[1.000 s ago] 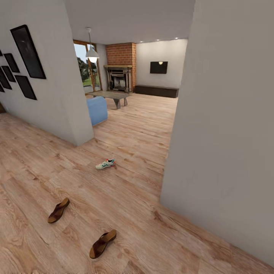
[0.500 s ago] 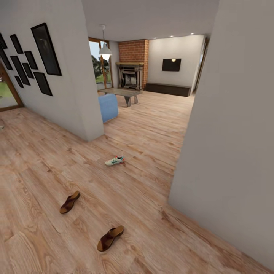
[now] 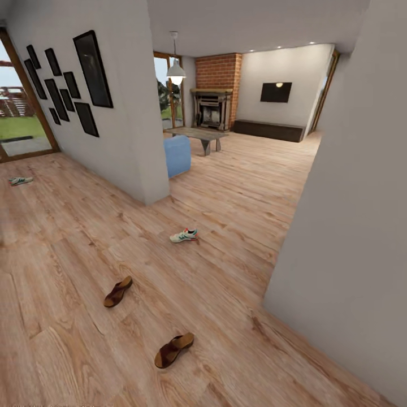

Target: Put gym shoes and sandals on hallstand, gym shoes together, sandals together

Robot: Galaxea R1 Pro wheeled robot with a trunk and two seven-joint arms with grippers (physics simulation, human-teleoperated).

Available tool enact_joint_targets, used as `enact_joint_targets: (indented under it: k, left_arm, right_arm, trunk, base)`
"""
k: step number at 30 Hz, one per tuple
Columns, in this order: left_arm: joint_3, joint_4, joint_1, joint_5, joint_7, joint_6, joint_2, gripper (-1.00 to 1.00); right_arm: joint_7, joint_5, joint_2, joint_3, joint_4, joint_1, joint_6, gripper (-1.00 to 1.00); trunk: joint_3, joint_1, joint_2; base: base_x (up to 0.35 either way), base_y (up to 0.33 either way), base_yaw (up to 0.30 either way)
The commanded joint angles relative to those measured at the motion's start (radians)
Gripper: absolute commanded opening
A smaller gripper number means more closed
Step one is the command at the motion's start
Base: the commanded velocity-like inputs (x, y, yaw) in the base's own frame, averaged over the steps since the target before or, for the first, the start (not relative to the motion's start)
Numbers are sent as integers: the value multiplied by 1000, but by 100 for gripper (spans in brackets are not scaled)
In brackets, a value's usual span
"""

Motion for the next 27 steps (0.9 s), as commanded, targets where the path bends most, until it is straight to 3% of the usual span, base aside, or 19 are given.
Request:
enact_joint_targets:
  k: [1, 27]
  left_arm:
    - [1, 1, -1, 4, 0, -3, 0, 100]
    - [1, 1, -1, 4, 0, -3, 1, 100]
  right_arm:
    - [-3, 1, 0, 1, 0, 0, -3, 100]
    - [-3, 1, 0, 1, 0, 0, -3, 100]
  trunk:
    - [-2, 0, 0]
    - [-31, 0, 0]
  base:
    - [151, -100, 194]
    - [173, -163, 194]
